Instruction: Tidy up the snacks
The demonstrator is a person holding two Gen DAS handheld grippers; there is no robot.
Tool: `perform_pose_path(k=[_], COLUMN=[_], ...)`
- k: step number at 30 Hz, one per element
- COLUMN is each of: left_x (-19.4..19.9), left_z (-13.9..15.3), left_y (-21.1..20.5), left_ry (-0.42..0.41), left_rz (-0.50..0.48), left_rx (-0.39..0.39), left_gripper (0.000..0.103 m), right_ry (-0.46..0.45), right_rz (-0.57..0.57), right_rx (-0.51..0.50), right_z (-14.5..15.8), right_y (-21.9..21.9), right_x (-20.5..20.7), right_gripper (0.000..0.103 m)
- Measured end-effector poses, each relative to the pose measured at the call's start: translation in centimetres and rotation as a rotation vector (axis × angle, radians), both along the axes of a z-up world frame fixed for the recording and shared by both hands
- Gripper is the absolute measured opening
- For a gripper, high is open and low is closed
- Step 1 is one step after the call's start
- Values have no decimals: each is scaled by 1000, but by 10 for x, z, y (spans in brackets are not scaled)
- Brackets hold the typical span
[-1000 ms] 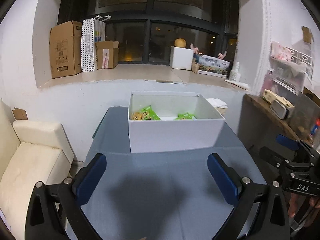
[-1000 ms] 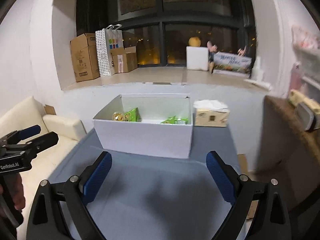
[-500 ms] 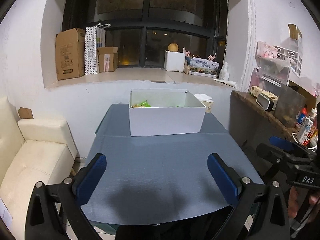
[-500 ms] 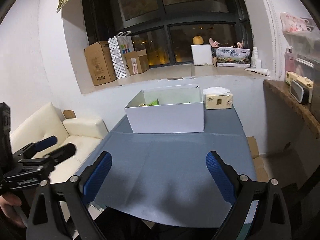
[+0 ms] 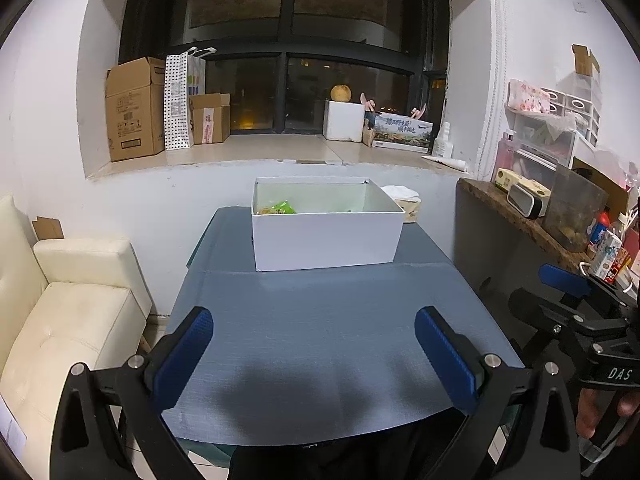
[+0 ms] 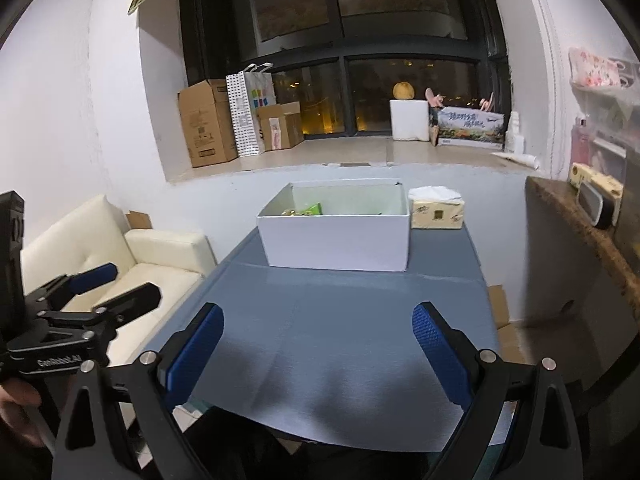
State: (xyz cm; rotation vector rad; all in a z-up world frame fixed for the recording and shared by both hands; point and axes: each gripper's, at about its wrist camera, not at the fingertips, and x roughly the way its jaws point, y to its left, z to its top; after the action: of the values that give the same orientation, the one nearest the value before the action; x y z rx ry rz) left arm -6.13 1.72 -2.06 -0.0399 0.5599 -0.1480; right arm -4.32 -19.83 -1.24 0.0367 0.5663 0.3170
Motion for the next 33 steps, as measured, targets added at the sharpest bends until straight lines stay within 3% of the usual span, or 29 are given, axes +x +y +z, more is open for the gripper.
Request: perform_pose_path(k=[33], left_x=[-6], left_z=[2], left_y=[-5], left_ry=[9], left_rz=[-12], left_rx=[-6], left_gripper=[103], right_ry=[11], right_rz=[8], right_rx=[3], right_z=[-3], right_y=[-4], right_x=[-8], right_gripper=[98])
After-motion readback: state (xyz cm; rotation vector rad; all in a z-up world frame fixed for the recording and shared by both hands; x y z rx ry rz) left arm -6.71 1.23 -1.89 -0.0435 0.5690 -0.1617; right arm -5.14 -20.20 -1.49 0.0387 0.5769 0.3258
